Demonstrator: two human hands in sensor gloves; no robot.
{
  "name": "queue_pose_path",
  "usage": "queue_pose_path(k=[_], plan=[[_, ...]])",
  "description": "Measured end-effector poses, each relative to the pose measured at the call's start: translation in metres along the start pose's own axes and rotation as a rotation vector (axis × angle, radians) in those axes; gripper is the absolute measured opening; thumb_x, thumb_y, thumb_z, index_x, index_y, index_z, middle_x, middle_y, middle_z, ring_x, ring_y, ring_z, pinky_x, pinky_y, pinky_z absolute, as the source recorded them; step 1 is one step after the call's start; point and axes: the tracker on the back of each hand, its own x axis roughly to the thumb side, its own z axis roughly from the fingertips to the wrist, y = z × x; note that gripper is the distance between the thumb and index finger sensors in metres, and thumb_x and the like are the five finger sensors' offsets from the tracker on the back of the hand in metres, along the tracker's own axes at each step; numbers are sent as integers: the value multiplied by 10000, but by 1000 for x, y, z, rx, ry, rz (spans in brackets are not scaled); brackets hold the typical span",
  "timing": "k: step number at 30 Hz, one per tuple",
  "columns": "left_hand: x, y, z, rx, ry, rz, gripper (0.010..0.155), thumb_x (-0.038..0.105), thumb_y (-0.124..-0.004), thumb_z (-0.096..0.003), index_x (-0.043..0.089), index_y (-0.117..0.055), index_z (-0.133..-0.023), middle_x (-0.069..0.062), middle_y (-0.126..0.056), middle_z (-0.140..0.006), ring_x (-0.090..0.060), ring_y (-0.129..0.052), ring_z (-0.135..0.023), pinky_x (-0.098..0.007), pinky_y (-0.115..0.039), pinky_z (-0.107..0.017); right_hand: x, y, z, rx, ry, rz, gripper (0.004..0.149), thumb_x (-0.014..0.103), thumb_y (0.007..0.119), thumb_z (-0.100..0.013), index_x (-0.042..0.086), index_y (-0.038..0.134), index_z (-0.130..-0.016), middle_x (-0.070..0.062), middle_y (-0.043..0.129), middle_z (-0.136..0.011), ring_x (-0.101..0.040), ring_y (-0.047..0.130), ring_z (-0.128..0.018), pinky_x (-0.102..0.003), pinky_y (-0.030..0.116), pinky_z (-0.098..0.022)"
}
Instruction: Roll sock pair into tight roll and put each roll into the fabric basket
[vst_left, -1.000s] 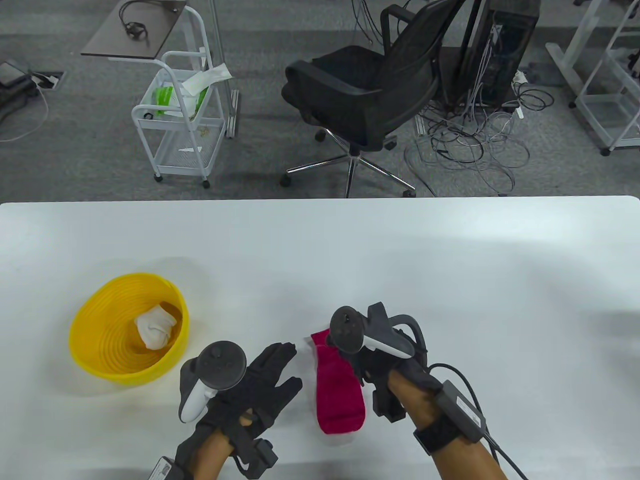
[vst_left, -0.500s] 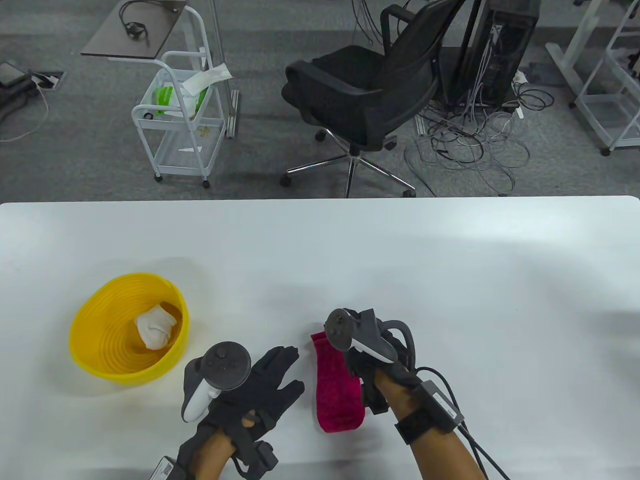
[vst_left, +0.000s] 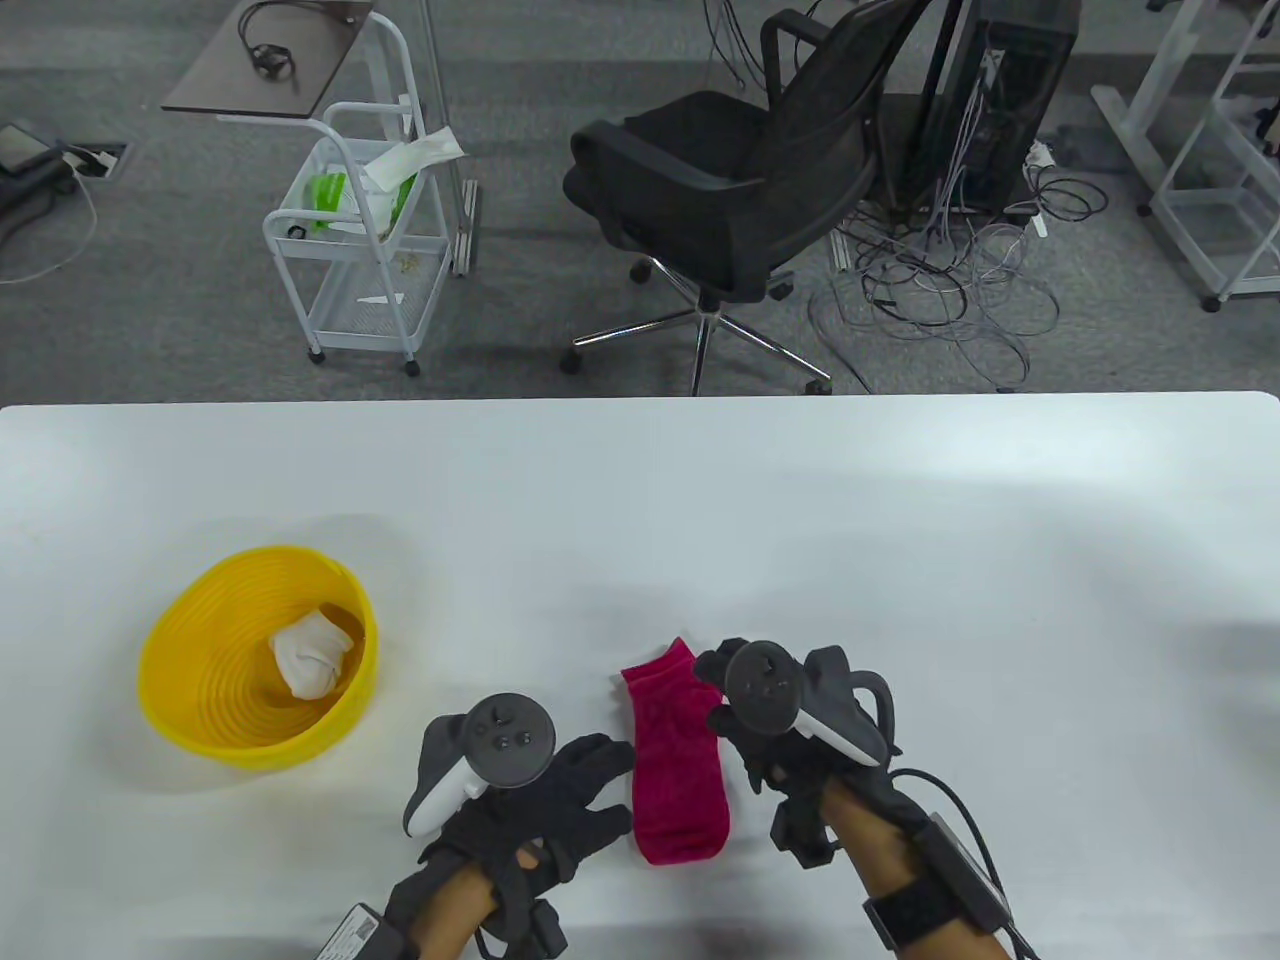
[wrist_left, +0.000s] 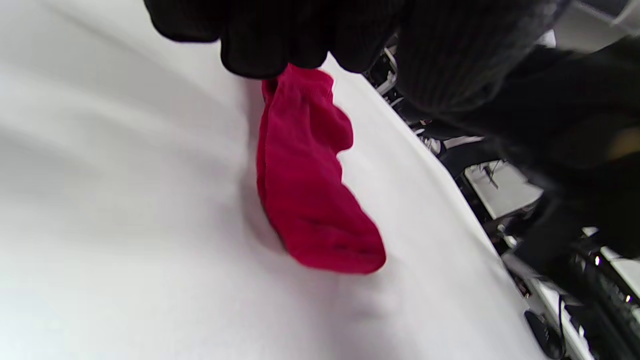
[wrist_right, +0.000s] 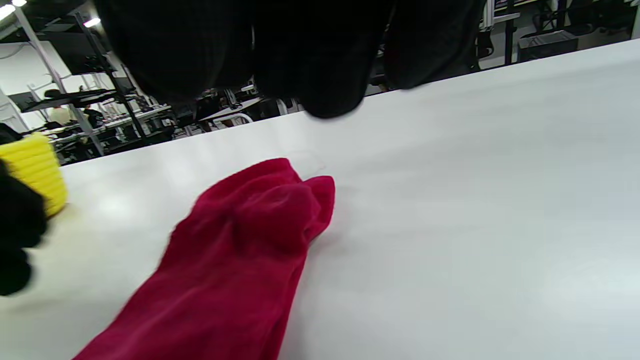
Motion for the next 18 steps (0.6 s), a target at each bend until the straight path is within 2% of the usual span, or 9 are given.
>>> queue_pose_path(k=[4, 7, 11, 15, 18], plan=[[7, -11, -8, -8, -11, -98, 660, 427, -878, -363, 254, -702, -975, -71, -666, -1049, -297, -842, -891, -452, -718, -617, 8, 5, 25, 74, -45, 9, 429, 420, 870, -384, 344, 849, -806, 56, 939, -840, -139, 1016, -682, -458, 821, -557], [13, -17, -10, 4, -39, -163, 617, 418, -900, -351, 266, -777, -937, -65, -735, -991, -278, -899, -786, -445, -758, -537, 18, 16, 42, 137, -87, 41, 402, 422, 893, -372, 349, 881, -767, 66, 973, -793, -128, 1038, -631, -447, 842, -528], [16, -29, -16, 6, -44, -268, 565, 419, -910, -342, 283, -851, -887, -52, -809, -920, -253, -939, -684, -435, -778, -466, 26, 34, 52, 144, -132, 108, 403, 427, 901, -366, 365, 885, -764, 80, 971, -802, -124, 1037, -647, -448, 841, -536], [13, -41, -23, -1, -13, -346, 572, 429, -893, -344, 264, -850, -890, -68, -816, -908, -245, -931, -661, -443, -768, -467, 27, 53, 50, 156, -126, 199, 452, 441, 906, -355, 385, 857, -801, 108, 924, -871, -133, 992, -748, -458, 817, -575], [12, -42, -25, 6, -16, -352, 568, 436, -888, -344, 252, -864, -880, -71, -822, -897, -238, -924, -635, -446, -763, -465, 27, 62, 47, 158, -113, 216, 491, 456, 909, -346, 371, 840, -825, 92, 910, -891, -142, 981, -764, -462, 813, -578]])
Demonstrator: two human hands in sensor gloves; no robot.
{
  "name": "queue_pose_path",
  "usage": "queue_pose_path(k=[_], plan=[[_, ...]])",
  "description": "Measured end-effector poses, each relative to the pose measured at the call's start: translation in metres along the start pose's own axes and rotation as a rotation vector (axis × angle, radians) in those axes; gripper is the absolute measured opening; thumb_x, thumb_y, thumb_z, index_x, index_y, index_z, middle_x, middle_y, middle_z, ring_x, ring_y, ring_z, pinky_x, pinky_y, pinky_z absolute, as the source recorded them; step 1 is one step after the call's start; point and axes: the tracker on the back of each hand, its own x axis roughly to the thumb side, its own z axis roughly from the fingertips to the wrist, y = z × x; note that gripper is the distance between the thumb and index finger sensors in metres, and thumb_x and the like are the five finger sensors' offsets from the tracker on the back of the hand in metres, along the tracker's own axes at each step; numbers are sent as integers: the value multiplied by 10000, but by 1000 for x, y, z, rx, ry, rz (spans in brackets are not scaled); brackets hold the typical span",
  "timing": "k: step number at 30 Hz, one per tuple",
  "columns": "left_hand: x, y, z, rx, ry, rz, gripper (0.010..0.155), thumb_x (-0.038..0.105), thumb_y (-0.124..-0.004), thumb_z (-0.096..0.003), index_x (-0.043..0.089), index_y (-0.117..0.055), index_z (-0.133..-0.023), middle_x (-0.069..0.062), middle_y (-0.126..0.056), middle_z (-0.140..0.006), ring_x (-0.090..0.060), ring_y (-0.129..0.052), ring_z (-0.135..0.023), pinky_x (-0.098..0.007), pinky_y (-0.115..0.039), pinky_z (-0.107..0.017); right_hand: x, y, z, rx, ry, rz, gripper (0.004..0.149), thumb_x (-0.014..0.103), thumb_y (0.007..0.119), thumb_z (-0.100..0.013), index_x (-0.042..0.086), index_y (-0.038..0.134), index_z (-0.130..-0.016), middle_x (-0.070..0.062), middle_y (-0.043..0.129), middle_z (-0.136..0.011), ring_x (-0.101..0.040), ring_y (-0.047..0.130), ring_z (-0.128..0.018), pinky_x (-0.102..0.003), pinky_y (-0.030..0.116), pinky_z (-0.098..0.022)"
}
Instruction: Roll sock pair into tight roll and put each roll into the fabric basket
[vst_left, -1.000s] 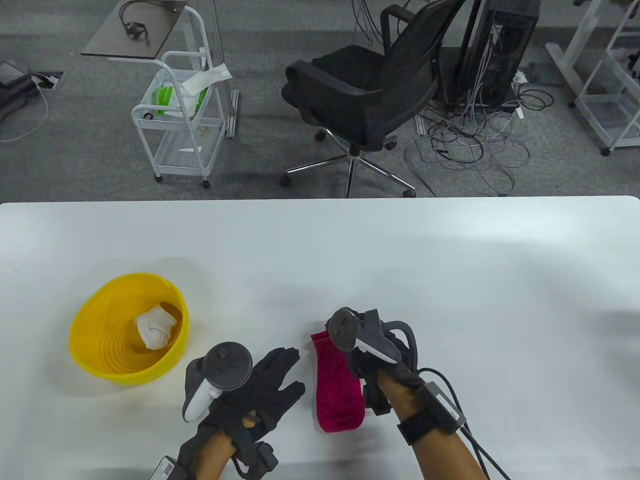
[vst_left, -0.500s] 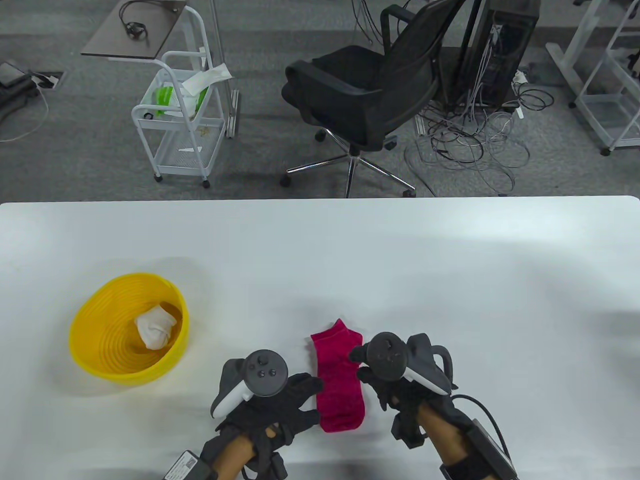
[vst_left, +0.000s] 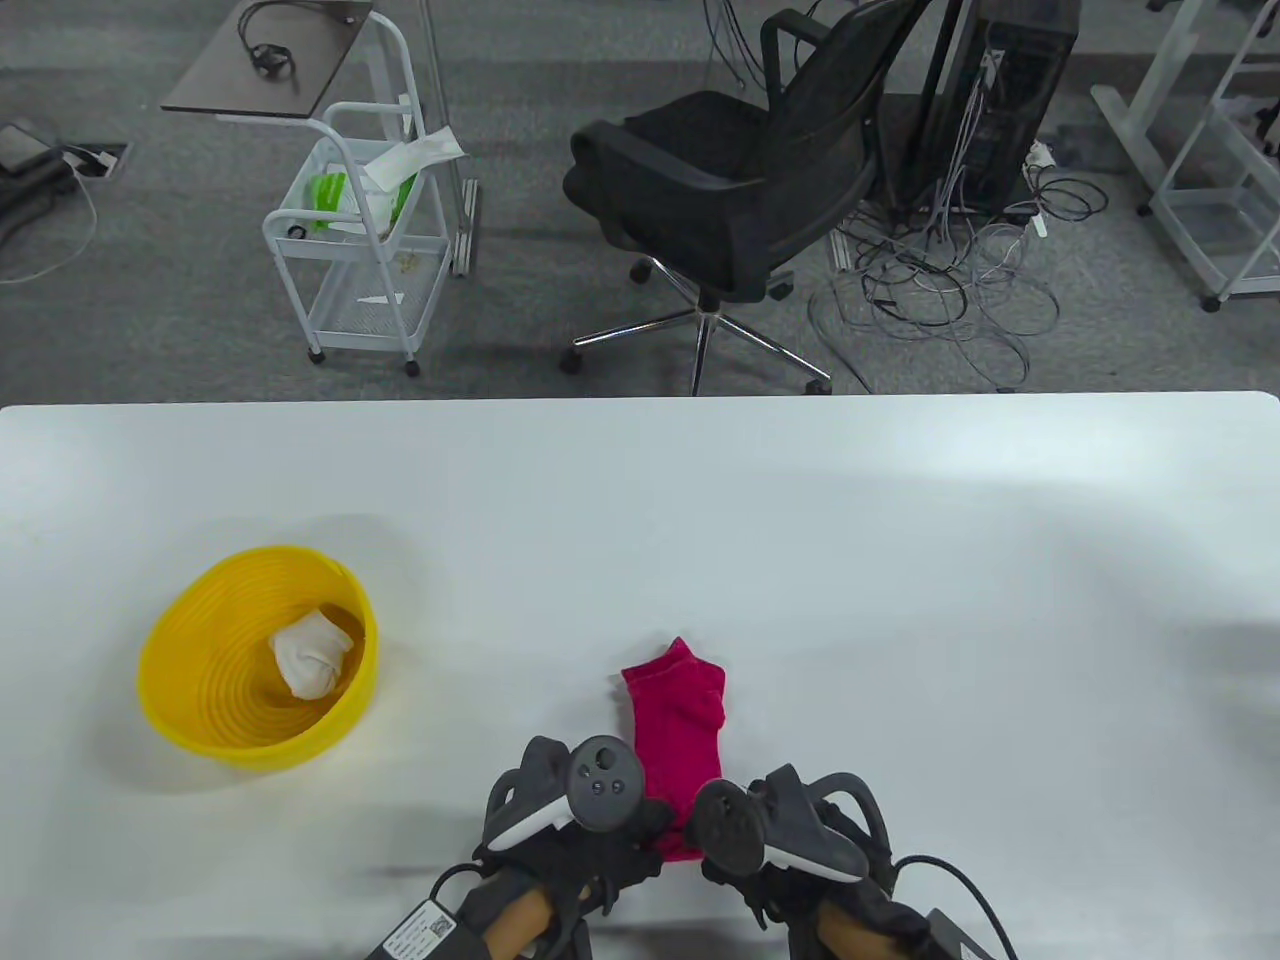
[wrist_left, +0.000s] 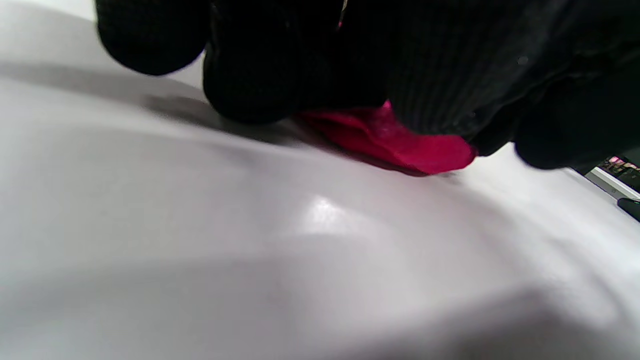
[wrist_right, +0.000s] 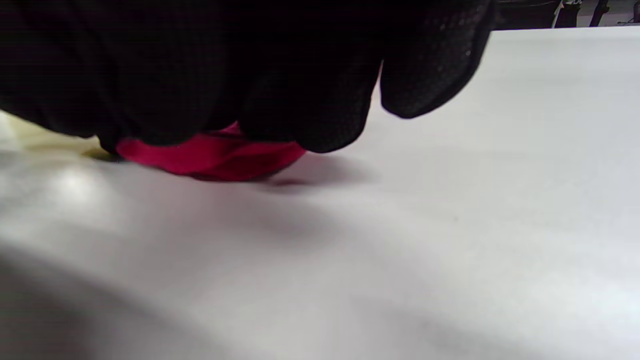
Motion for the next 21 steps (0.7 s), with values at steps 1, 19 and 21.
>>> queue_pose_path(k=[1, 19, 21], plan=[[0, 0, 0, 1, 0, -3, 564, 436, -888, -345, 251, -867, -878, -70, -825, -893, -237, -926, -631, -446, -763, -465, 0, 4, -2, 17, 10, 15, 511, 467, 909, -342, 365, 829, -837, 86, 901, -901, -146, 976, -770, -463, 811, -580], [-2, 0, -15, 59, 20, -5, 410, 417, -874, -364, 280, -933, -746, -39, -902, -755, -211, -977, -458, -441, -801, -396, -11, 4, -17, -23, 101, -126, 395, 433, 885, -373, 381, 876, -765, 107, 943, -808, -118, 1005, -658, -455, 813, -559], [1, 0, -15, 72, 26, -29, 400, 415, -875, -366, 280, -943, -735, -44, -916, -744, -213, -988, -447, -448, -808, -389, -9, -10, -9, -135, 73, -45, 388, 424, 909, -357, 387, 889, -743, 115, 952, -786, -104, 1005, -633, -448, 817, -557]])
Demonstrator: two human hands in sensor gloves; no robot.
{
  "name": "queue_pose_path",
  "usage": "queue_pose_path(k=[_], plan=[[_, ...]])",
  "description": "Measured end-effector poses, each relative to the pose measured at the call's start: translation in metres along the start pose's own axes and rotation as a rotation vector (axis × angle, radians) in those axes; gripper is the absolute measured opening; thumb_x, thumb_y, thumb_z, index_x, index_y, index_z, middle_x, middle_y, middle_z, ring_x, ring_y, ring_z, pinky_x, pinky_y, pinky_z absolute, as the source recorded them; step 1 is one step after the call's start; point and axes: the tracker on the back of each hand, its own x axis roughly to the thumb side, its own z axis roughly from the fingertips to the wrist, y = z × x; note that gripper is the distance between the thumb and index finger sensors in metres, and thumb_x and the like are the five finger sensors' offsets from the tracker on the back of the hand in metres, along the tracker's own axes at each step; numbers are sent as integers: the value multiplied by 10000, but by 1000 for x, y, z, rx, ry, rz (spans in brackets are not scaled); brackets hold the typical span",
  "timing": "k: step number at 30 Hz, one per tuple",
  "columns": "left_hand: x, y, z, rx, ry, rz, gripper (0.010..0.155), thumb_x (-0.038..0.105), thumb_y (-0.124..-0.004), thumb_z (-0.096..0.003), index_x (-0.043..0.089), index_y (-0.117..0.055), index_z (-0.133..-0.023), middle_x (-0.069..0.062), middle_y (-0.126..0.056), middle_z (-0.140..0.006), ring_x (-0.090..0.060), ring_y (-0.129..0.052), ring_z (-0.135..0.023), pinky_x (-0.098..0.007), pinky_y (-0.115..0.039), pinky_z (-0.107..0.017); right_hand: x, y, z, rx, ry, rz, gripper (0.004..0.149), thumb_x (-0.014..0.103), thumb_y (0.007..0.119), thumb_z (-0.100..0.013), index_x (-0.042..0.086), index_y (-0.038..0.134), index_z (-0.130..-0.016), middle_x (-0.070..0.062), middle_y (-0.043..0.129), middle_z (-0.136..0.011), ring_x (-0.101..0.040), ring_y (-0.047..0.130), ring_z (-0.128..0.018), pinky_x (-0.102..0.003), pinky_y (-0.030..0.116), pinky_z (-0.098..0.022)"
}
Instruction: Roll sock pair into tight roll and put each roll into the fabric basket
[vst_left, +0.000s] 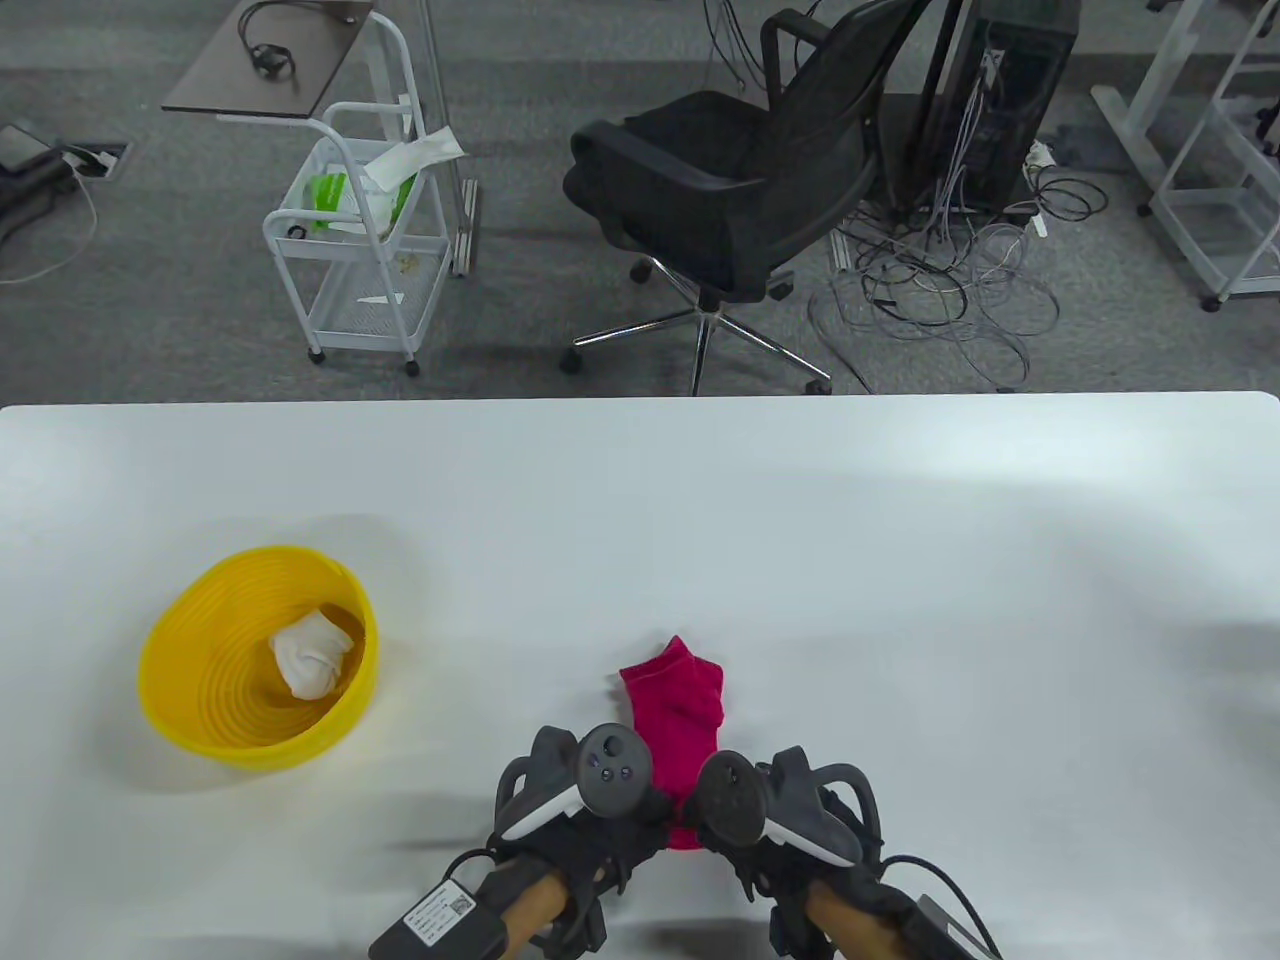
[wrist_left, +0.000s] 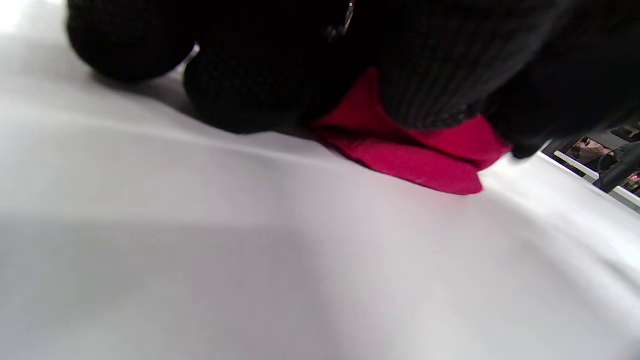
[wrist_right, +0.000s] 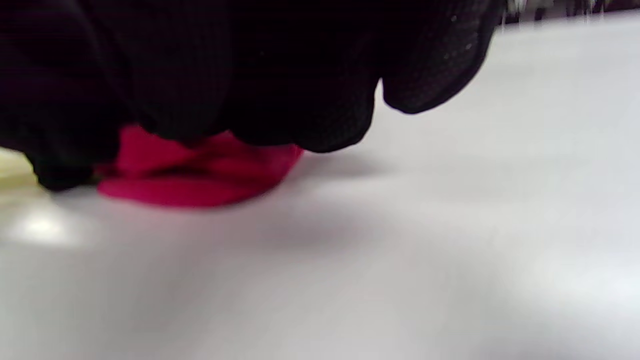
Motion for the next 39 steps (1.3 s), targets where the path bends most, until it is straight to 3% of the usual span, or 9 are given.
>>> queue_pose_path(k=[3, 9, 16, 18, 21, 28, 34, 39], plan=[[1, 0, 0, 13, -6, -18, 396, 416, -874, -365, 278, -947, -729, -43, -927, -731, -213, -997, -436, -447, -815, -381, 8, -7, 7, -21, -54, -6, 374, 423, 930, -344, 380, 915, -715, 112, 976, -753, -106, 1017, -602, -450, 823, -544], [0, 0, 1, 12, -6, 3, 399, 418, -868, -369, 275, -948, -732, -47, -924, -735, -213, -992, -438, -447, -812, -383, 17, 13, 6, 41, -56, 141, 403, 438, 923, -344, 396, 889, -743, 140, 947, -817, -113, 991, -693, -462, 800, -578], [-7, 8, 3, -40, 20, 86, 467, 428, -802, -390, 249, -929, -802, -65, -926, -790, -230, -1017, -495, -461, -810, -409, 9, 21, 0, 43, -2, 56, 454, 462, 954, -311, 394, 861, -749, 146, 932, -824, -120, 976, -720, -475, 788, -591], [-12, 12, 5, -43, 20, 128, 491, 418, -804, -393, 291, -869, -863, -64, -934, -809, -247, -1022, -525, -475, -801, -431, 9, 23, -2, 39, 3, 55, 469, 460, 961, -305, 392, 857, -758, 139, 929, -823, -119, 974, -717, -478, 785, -593], [-15, 15, 7, -35, -13, 165, 476, 422, -835, -383, 337, -896, -848, -64, -880, -868, -264, -982, -622, -480, -771, -474, 9, 23, -3, 6, 6, 58, 437, 437, 966, -312, 396, 871, -736, 141, 945, -791, -113, 981, -701, -475, 789, -590], [-7, 10, 4, -55, -26, 10, 484, 446, -888, -349, 294, -947, -804, -56, -845, -888, -259, -928, -646, -449, -754, -451, 3, 22, -7, 35, 35, -13, 390, 443, 922, -356, 394, 881, -740, 135, 952, -783, -115, 987, -683, -463, 793, -582], [2, 2, 3, -7, -50, -92, 534, 474, -950, -299, 270, -906, -791, -52, -851, -853, -244, -923, -591, -442, -755, -427, -3, 21, -12, 92, 83, -109, 383, 427, 906, -376, 381, 877, -755, 122, 945, -789, -126, 975, -685, -470, 781, -584], [7, -3, 3, 73, -46, -156, 460, 436, -947, -310, 276, -901, -740, -49, -884, -791, -223, -940, -536, -428, -773, -415, -8, 19, -15, 118, 106, -165, 378, 423, 890, -388, 363, 880, -761, 106, 943, -789, -134, 971, -684, -476, 777, -582]])
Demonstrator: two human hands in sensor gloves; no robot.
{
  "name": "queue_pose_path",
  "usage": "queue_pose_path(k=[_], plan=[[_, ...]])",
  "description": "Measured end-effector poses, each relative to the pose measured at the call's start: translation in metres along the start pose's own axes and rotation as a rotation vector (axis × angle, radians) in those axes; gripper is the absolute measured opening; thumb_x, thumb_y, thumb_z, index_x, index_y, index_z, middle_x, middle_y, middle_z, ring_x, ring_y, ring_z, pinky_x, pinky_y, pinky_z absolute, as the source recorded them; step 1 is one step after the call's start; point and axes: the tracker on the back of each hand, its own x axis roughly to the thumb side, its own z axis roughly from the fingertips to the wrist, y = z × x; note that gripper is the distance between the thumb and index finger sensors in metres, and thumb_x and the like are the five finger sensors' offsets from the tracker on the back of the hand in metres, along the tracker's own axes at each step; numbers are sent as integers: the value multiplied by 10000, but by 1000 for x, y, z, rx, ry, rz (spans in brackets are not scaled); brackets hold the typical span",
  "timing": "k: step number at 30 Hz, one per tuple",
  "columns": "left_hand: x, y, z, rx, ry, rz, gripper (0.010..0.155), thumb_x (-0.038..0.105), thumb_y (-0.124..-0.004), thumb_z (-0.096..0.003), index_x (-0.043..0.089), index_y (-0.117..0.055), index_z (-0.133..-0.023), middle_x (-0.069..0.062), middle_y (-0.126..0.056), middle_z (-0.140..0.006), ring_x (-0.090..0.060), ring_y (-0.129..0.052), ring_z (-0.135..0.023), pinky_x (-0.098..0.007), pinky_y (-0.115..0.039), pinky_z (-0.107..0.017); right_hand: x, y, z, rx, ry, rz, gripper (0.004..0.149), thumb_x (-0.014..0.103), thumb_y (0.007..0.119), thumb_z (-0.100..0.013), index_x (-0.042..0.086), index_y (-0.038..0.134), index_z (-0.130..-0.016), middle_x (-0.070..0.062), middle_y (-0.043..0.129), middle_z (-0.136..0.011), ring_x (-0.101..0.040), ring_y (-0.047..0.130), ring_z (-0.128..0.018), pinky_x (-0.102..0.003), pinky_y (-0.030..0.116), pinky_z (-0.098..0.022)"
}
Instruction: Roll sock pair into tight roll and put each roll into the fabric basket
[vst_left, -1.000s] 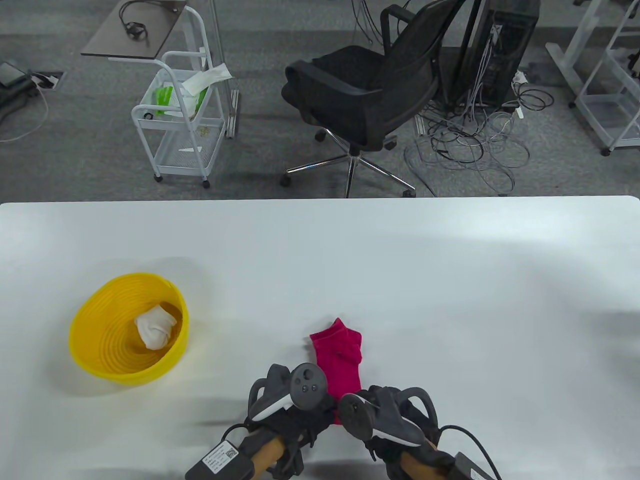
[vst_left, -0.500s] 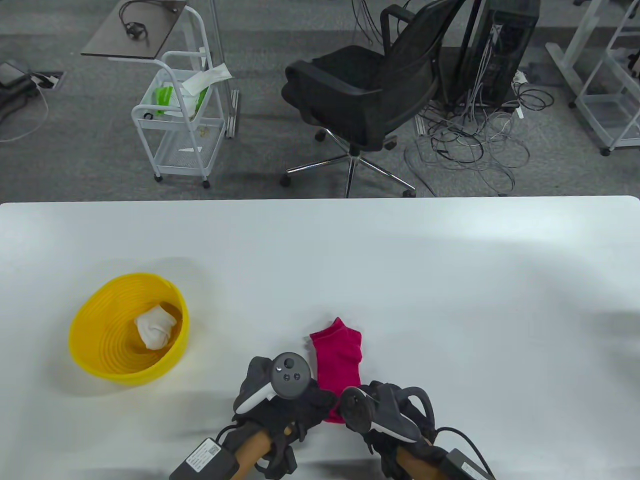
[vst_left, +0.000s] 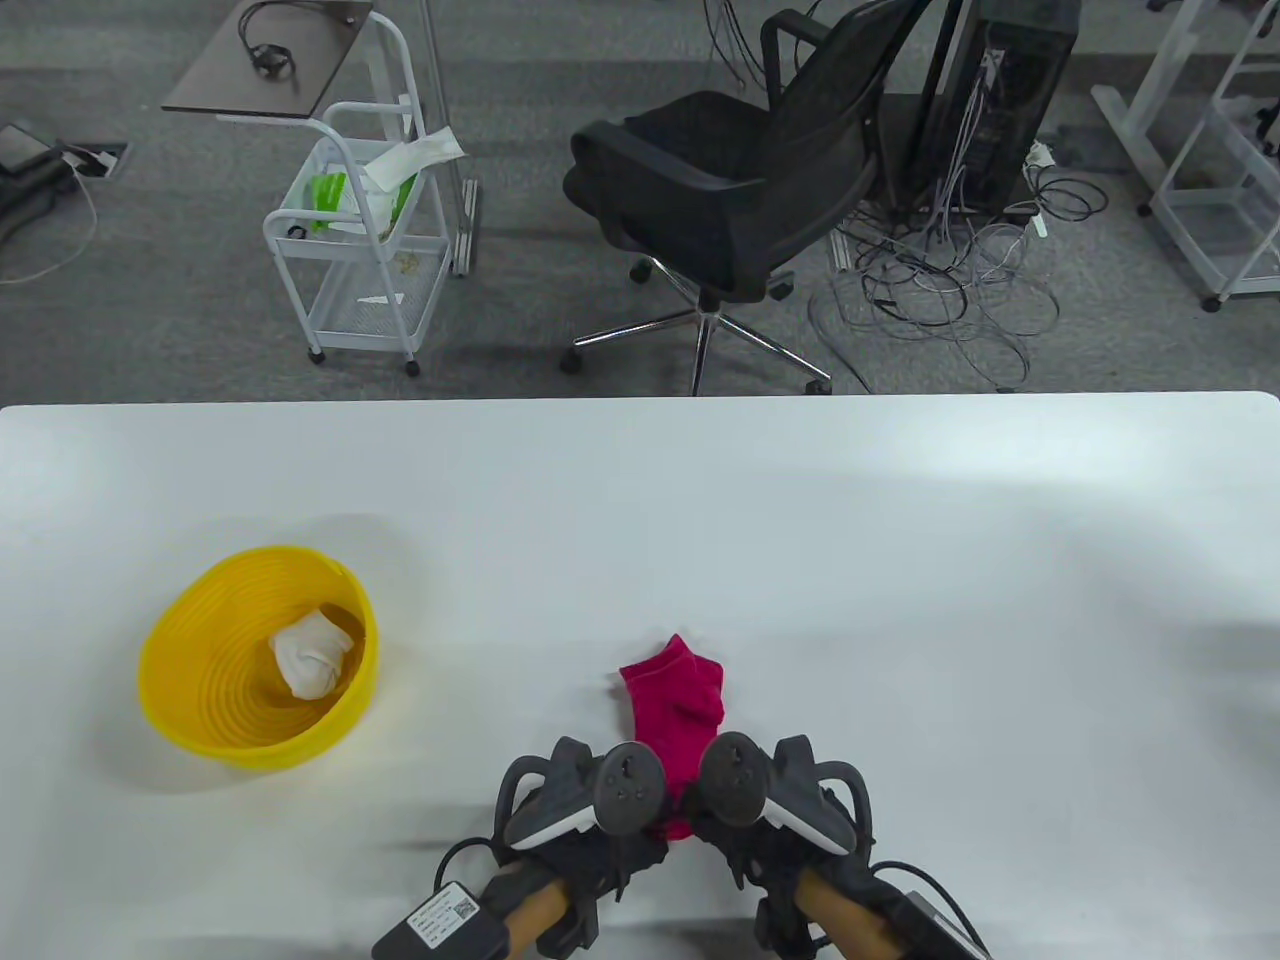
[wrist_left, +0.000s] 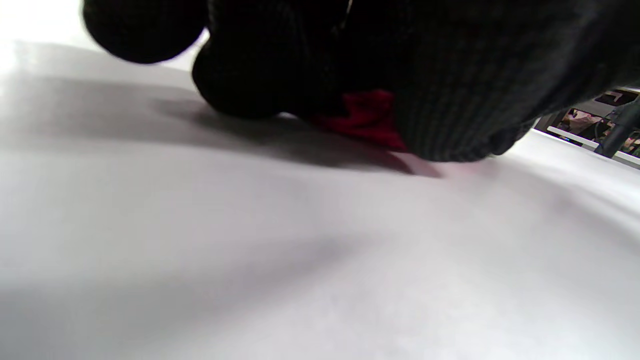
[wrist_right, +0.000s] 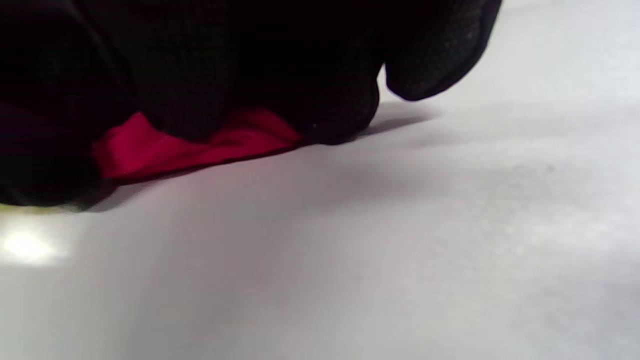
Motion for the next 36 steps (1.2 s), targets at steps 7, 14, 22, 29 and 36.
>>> queue_pose_path(k=[7, 14, 22, 29, 36], plan=[[-5, 0, -1, 26, 9, 75, 392, 403, -888, -356, 266, -936, -721, -45, -910, -758, -232, -950, -497, -436, -775, -406, -1, -29, 12, -112, -74, -13, 371, 422, 902, -370, 376, 899, -739, 123, 949, -796, -135, 978, -701, -473, 784, -584], [-9, 1, -3, 6, 46, 127, 384, 411, -848, -379, 276, -948, -723, -40, -912, -755, -229, -951, -489, -439, -773, -404, 10, -17, 16, -14, -132, 111, 373, 436, 916, -360, 391, 907, -730, 140, 950, -806, -134, 973, -721, -478, 780, -590], [-12, 2, -3, 3, 55, 153, 405, 425, -825, -383, 275, -941, -742, -40, -910, -762, -224, -950, -491, -438, -775, -408, 9, 1, 9, -31, -64, 148, 407, 440, 899, -369, 384, 865, -771, 133, 904, -868, -143, 957, -754, -488, 769, -602], [-17, 17, 2, 53, 86, 190, 477, 456, -860, -355, 278, -937, -791, -49, -917, -812, -248, -982, -579, -448, -786, -414, 10, 8, 6, -81, -21, 134, 435, 440, 903, -362, 363, 856, -788, 104, 894, -855, -146, 947, -731, -491, 763, -604], [-11, 7, -1, 21, 76, 81, 477, 446, -915, -329, 290, -938, -780, -20, -897, -802, -219, -950, -569, -435, -774, -440, 4, 7, 1, -84, 18, 66, 385, 446, 857, -386, 380, 873, -765, 119, 912, -813, -128, 960, -685, -477, 771, -596]])
